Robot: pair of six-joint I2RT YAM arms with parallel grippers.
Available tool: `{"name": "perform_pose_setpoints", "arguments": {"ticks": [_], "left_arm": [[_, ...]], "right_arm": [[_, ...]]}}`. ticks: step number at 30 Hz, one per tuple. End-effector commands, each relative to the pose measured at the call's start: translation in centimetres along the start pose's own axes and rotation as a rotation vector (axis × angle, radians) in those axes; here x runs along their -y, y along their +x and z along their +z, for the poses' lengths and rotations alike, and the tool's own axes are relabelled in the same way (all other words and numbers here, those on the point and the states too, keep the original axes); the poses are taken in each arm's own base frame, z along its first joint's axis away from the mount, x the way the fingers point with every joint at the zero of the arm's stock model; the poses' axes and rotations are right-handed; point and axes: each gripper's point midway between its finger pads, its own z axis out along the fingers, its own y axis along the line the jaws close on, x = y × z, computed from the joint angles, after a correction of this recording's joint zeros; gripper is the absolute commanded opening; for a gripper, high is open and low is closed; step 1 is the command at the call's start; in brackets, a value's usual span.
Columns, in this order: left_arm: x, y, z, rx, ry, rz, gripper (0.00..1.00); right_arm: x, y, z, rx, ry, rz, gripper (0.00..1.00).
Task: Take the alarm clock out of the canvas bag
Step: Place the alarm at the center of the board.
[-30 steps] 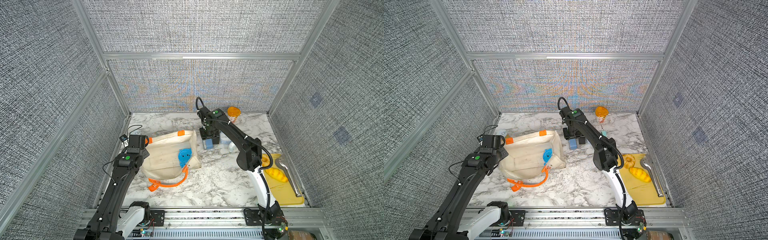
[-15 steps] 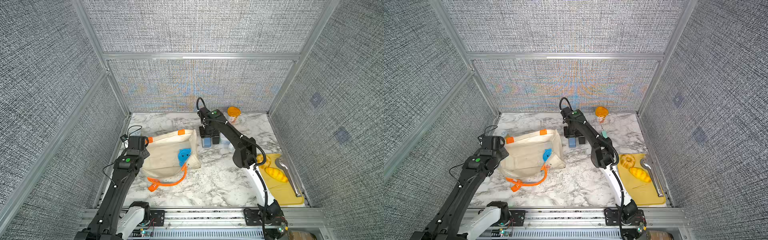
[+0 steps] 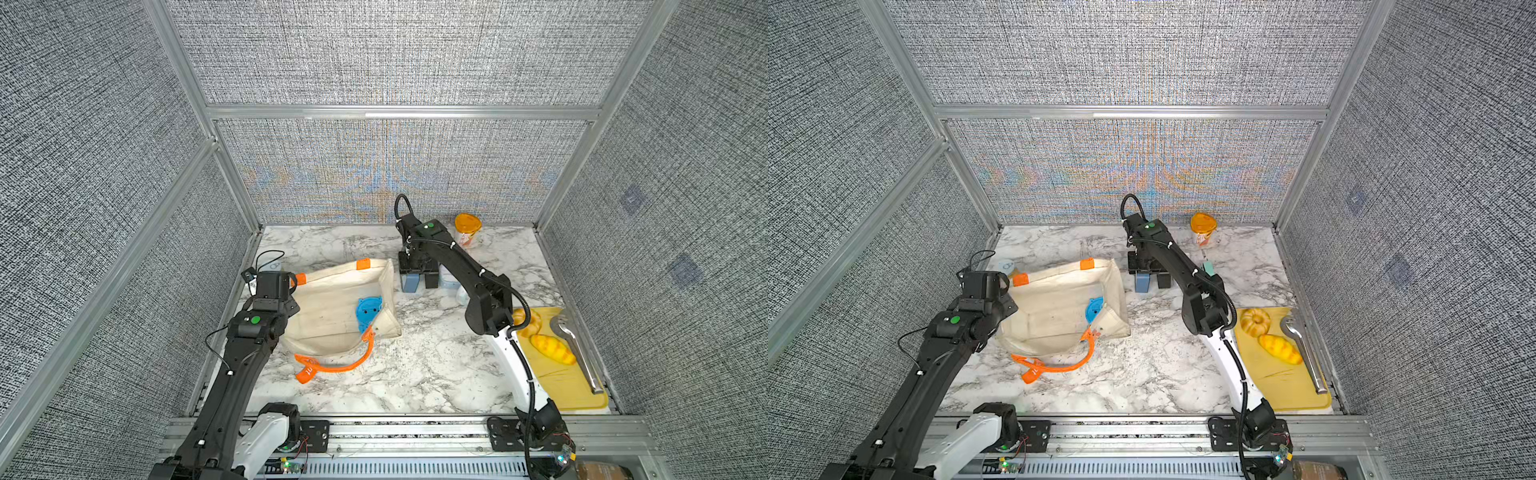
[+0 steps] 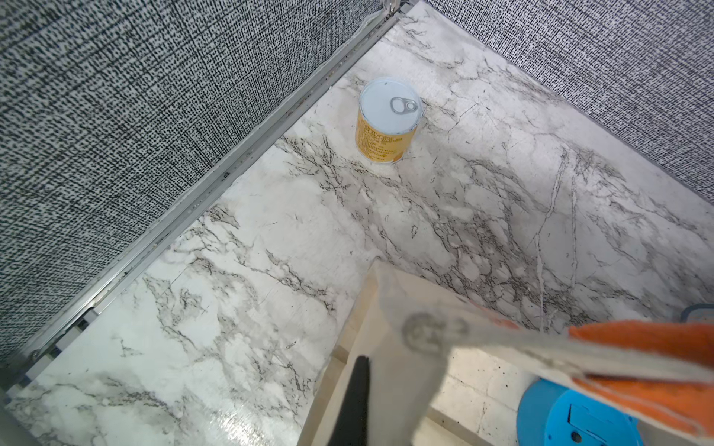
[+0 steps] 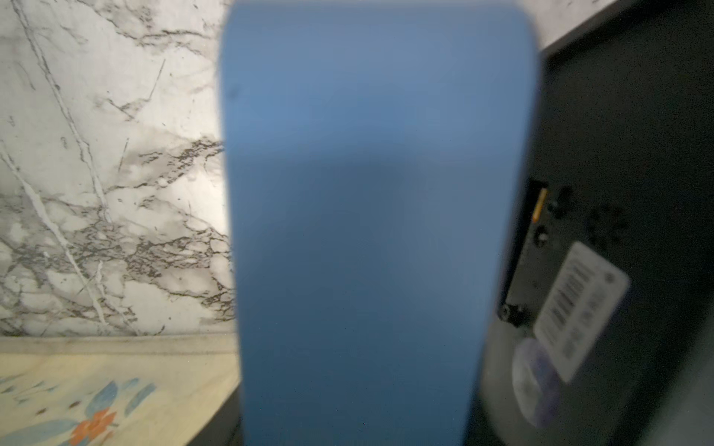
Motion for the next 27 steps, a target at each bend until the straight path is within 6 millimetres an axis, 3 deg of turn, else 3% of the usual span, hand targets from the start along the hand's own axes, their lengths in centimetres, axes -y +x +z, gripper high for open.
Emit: {"name": "perform_pose_setpoints", "arguments": {"ticks": [1, 8, 13, 21, 27], "left_arm": [[0.6, -1.5, -0.3, 0.054, 0.023, -0.018, 0.0], [0.6, -1.7, -0.5, 0.061, 0.026, -0.012, 0.0], [0.8, -1.7, -0.6, 0.059, 0.036, -0.016, 0.0], [1.0, -1.9, -0.8, 0.062, 0.046, -0.021, 0.0], [1.8, -1.9, -0.8, 0.059, 0.088, 0.011, 0.0]], "right_arm": [[-0.1, -0.3, -0.1, 0.013, -0.004, 0.01, 0.55], [-0.2, -0.9, -1.0, 0.044, -0.001, 0.005, 0.56], [-0.2, -1.3, -2.0, 0.067, 0.003, -0.007, 0.65], [-0.4, -1.1, -2.4, 0.072, 0.006, -0.02, 0.66], [0.3, -1.8, -5.0, 0.126, 0.041, -0.034, 0.68]]}}
